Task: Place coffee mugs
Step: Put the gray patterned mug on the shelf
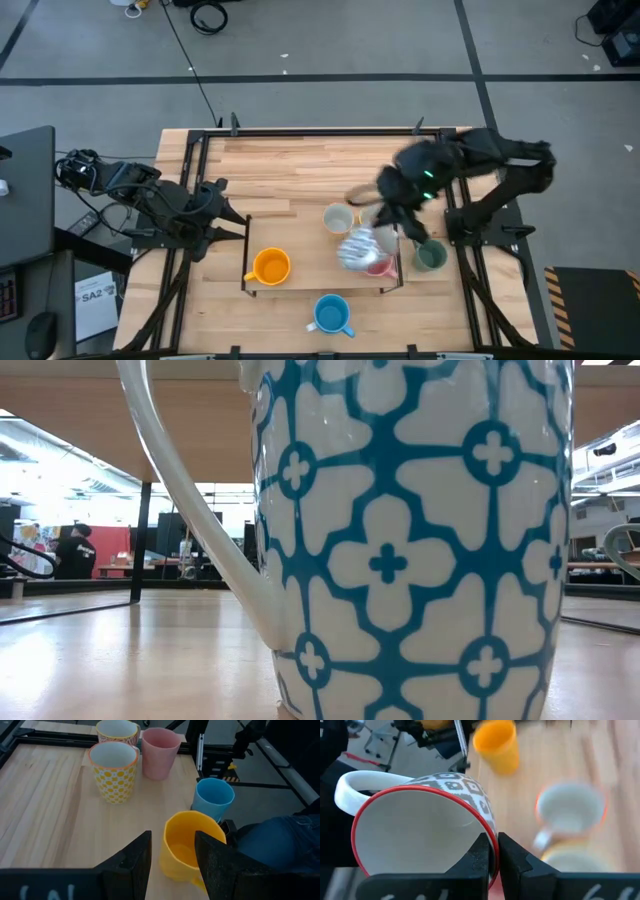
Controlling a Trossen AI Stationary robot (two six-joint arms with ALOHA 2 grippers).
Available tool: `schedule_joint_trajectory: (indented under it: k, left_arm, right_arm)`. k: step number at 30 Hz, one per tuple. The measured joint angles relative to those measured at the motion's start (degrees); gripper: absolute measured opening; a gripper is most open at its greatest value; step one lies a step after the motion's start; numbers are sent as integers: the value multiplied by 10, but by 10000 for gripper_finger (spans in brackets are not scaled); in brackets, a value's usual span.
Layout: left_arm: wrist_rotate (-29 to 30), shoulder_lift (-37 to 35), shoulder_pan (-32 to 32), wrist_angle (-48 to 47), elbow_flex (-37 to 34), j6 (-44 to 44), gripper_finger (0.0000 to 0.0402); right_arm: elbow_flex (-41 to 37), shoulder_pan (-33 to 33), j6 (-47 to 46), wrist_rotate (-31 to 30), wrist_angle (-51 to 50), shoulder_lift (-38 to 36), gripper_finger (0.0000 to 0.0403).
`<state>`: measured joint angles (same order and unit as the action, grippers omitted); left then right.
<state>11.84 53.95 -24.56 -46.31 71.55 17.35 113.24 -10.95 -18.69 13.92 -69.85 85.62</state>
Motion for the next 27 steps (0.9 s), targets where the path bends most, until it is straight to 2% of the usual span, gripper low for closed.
schedule_joint_trajectory:
  k: [4, 8, 10, 13, 21, 27]
  left_arm:
    - [1, 0, 0, 4, 0, 0, 156]
    - [3, 0, 0, 6, 0, 3, 156]
    - [11, 0, 0, 5, 0, 10, 156]
    - [36, 0, 0, -4, 0, 15, 156]
    - [137, 0, 0, -9, 0, 15, 156]
    - [141, 4, 0, -6, 0, 15, 156]
  right_arm:
    - [117, 58, 120, 32, 16, 91, 24]
    - [220, 107, 202, 70, 11, 178, 24]
    - [198, 130, 222, 101, 46, 187, 26]
    - [186, 157, 250, 128, 29, 210, 30]
    - [186, 191, 266, 106, 10, 261, 27]
    - [186, 199, 285, 95, 3, 270, 28]
